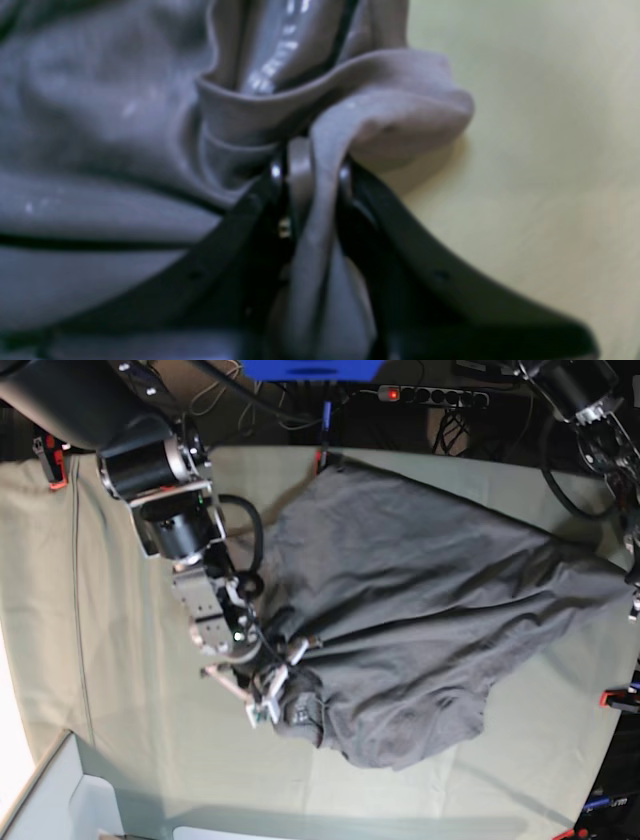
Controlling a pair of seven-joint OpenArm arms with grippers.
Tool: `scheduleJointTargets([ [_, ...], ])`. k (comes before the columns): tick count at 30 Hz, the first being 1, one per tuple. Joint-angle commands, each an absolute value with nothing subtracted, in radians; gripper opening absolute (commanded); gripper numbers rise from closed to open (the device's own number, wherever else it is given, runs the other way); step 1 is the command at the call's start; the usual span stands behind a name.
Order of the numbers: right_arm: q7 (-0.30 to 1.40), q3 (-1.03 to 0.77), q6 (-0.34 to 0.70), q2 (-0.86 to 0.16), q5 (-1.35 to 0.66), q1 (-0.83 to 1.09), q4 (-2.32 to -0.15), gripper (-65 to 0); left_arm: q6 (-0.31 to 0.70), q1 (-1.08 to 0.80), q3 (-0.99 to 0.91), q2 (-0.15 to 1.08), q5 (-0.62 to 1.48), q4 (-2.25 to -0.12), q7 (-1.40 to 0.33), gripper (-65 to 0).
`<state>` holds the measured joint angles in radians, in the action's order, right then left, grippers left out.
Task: Layout the t-shirt on the table in an organized manner, then fold the t-shirt properly
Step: 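Grasp the t-shirt hem with the right gripper, then lift the t-shirt with both grippers and pull it taut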
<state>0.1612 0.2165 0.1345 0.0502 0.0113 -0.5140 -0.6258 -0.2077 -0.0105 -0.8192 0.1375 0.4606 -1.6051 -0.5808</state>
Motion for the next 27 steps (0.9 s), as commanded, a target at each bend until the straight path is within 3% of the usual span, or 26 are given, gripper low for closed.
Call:
scheduleJointTargets([
  [1, 0.124, 0.214, 0.143, 0.051, 0.004, -0.558, -0.682, -65.0, -0.202, 0.03, -0.806, 0.159, 0.464, -1.626, -0.556, -64.8],
  [13, 0.133, 0.213, 0.143, 0.048, 0.004, -0.742, -1.004, -65.0, -0.202, 0.42, -0.664, 0.208, 0.463, -1.635, -0.559, -64.8],
  [20, 0.133, 0.061, 0.143, 0.021, 0.002, -0.857, -1.027, -65.0, -0.202, 0.671, -0.55, 0.251, 0.455, -1.595, -0.561, -64.8],
  [27, 0.124, -0.039, 0.143, -0.044, 0.002, -0.647, -1.17, -65.0, -0.202, 0.584, -0.438, 0.242, 0.458, -1.641, -0.559, -64.8],
])
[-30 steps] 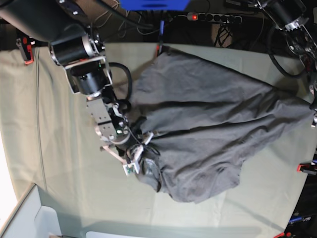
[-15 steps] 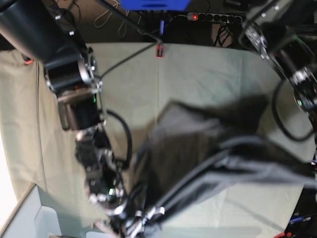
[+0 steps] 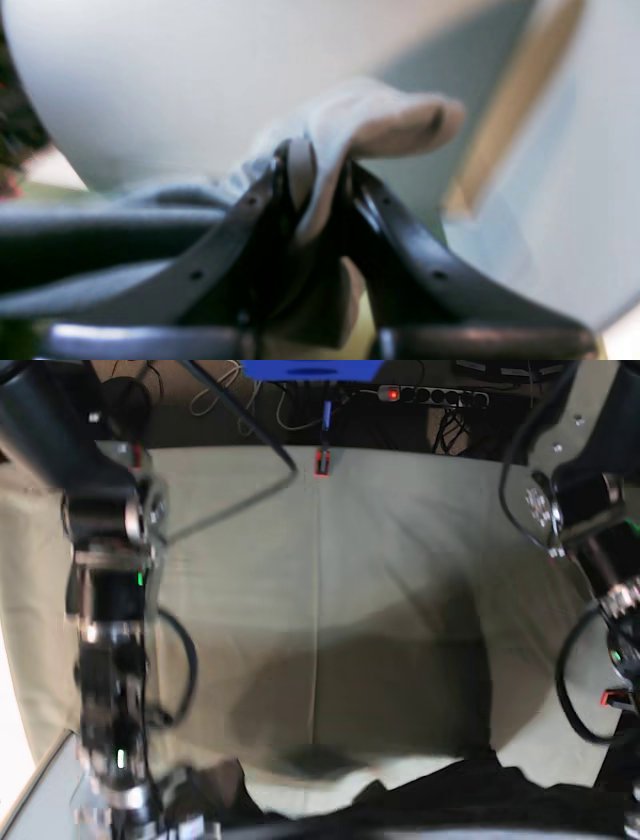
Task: Layout the t-shirt on the table in an organized manner, then fold the t-shirt properly
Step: 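Lift the t-shirt with both grippers and pull it taut, then regrasp the t-shirt edge with the right gripper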
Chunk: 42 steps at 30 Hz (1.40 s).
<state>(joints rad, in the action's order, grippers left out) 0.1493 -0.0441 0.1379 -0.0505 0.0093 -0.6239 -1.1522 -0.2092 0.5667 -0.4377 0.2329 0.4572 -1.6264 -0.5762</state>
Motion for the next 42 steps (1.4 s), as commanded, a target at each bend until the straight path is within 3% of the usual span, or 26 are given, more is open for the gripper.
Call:
scheduleJointTargets([
  [1, 0.122, -0.039, 0.143, -0.044, 0.001, -0.596, -1.193, -65.0, -0.202, 0.553, -0.426, 0.231, 0.46, -1.646, -0.559, -64.8],
  [9, 0.004, -0.041, 0.143, -0.047, 0.001, -0.179, -1.256, -65.0, -0.202, 0.182, -0.417, 0.124, 0.463, -1.643, -0.553, -64.8],
  [17, -0.062, -0.033, 0.143, -0.085, 0.002, 0.028, -1.227, -65.0, -0.202, -0.027, -0.483, 0.116, 0.464, -1.639, -0.552, -64.8],
  [19, -0.062, -0.038, 0.143, -0.085, 0.002, 0.059, -1.228, -59.8, -0.202, -0.045, -0.51, 0.116, 0.464, -1.639, -0.552, -64.8],
  [26, -0.07, -0.087, 0.143, -0.102, 0.002, 0.133, -1.299, -31.5, -0.202, -0.051, -0.567, 0.116, 0.464, -1.639, -0.553, -64.8],
  [28, -0.07, -0.122, 0.143, -0.102, 0.002, 0.145, -1.36, -28.1, -0.202, -0.053, -0.567, 0.116, 0.464, -1.639, -0.553, -64.8],
  [33, -0.059, -0.151, 0.143, -0.105, 0.002, 0.07, -1.411, -27.4, -0.202, -0.053, -0.611, 0.124, 0.464, -1.639, -0.553, -64.8],
  [42, 0.117, -0.056, 0.145, -0.107, 0.004, -0.275, -1.124, -27.3, -0.202, -0.044, -0.736, 0.182, 0.464, -1.639, -0.559, -64.8],
])
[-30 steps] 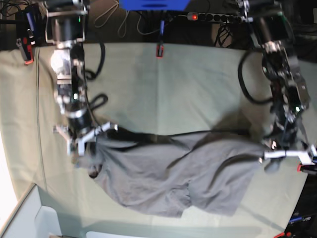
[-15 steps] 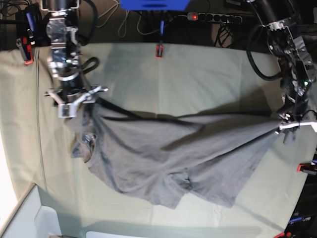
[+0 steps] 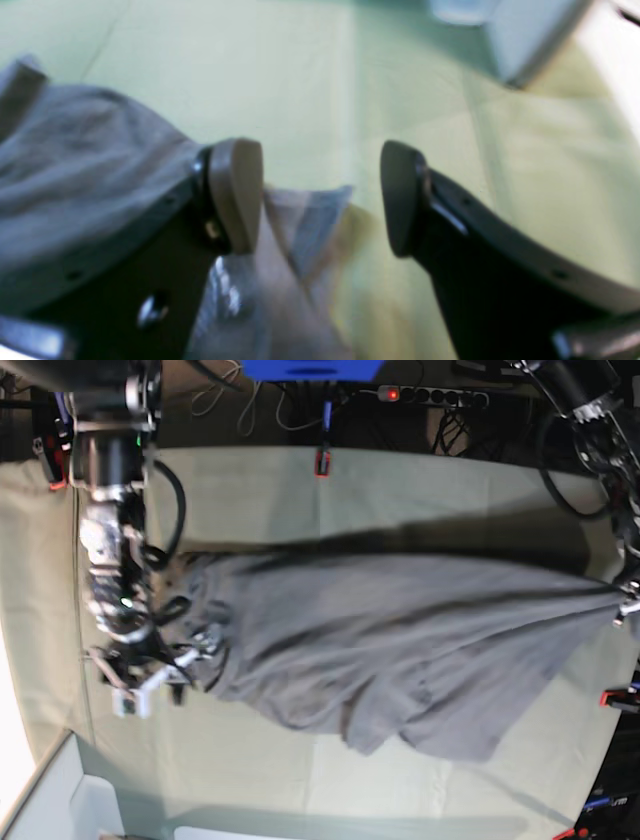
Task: Layout the t-shirt on the table in an organized manner, then fold the t-shirt properly
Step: 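Regrasp the t-shirt edge with the right gripper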
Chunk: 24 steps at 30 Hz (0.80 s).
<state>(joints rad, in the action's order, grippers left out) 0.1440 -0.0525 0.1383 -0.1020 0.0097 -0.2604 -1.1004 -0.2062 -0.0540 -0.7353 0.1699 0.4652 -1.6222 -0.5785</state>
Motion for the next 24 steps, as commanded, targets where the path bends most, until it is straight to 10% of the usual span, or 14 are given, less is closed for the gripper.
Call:
scheduleJointTargets([
  [1, 0.116, -0.031, 0.145, -0.105, 0.004, -0.306, -1.075, -27.3, -0.202, -0.044, -0.736, 0.182, 0.464, -1.639, -0.559, -64.8],
  [13, 0.005, 0.134, 0.145, -0.087, 0.005, -0.556, -0.544, -27.3, -0.202, -0.065, -0.739, 0.174, 0.463, -1.632, -0.556, -64.8],
  [24, -0.07, 0.225, 0.145, -0.082, 0.005, -0.552, -0.483, -32.8, -0.202, -0.067, -0.739, 0.174, 0.463, -1.598, -0.553, -64.8],
])
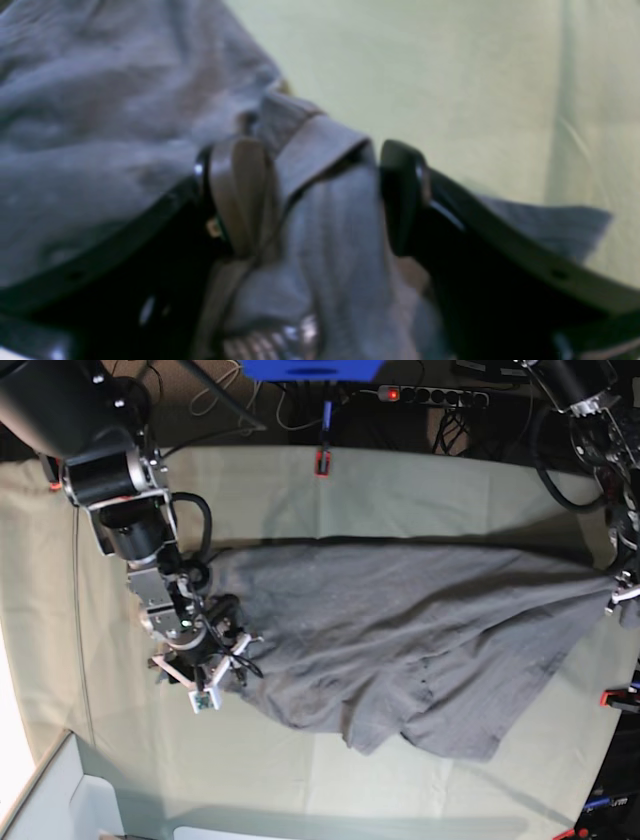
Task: Layout the t-shirt on the table in an organized manner, then fold the t-shirt properly
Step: 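Regrasp the t-shirt edge with the right gripper, then lift the t-shirt with both grippers and lay it flat on the table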
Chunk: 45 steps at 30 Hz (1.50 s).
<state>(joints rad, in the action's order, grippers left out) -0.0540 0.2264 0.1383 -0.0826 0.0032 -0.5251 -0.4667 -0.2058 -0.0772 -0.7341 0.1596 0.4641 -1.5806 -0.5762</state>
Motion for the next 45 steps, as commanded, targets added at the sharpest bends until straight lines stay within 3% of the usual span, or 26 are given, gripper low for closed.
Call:
scheduleJointTargets([
  [1, -0.07, 0.228, 0.145, -0.081, 0.005, -0.552, -0.484, -36.5, -0.202, -0.067, -0.739, 0.174, 0.463, -1.598, -0.553, -64.8],
  [5, -0.071, 0.226, 0.145, -0.081, 0.005, -0.556, -0.486, -48.5, -0.202, -0.07, -0.739, 0.173, 0.463, -1.604, -0.553, -64.8],
  [9, -0.071, 0.226, 0.142, -0.085, 0.005, -0.559, -0.509, -54.4, -0.202, -0.07, -0.739, 0.173, 0.463, -1.603, -0.553, -64.8],
  [13, -0.062, 0.226, 0.142, -0.088, 0.005, -0.522, -0.615, -56.6, -0.202, -0.07, -0.739, 0.173, 0.463, -1.6, -0.553, -64.8],
  [22, -0.061, 0.22, 0.139, -0.18, 0.002, -0.328, -1.115, -64.3, -0.202, -0.054, -0.739, 0.171, 0.464, -1.61, -0.553, -64.8],
  [30, 0.012, -0.03, 0.143, -0.156, 0.002, -0.222, -1.402, -64.8, -0.202, 0.005, -0.736, 0.157, 0.464, -1.607, -0.553, -64.8],
  [35, 0.11, -0.061, 0.185, -0.162, 0.001, -0.34, -1.395, -65.0, -0.202, 0.13, -0.711, 0.13, 0.464, -1.6, -0.556, -64.9],
  [39, 0.176, -0.061, 0.248, -0.165, 0.005, -0.493, -1.362, -65.0, -0.202, 0.292, -0.596, 0.124, 0.464, -1.596, -0.553, -64.9],
  [45, 0.236, -0.053, 0.251, -0.222, 0.005, -0.754, -1.23, -65.0, -0.203, 0.545, -0.421, 0.105, 0.453, -1.55, -0.553, -64.9],
])
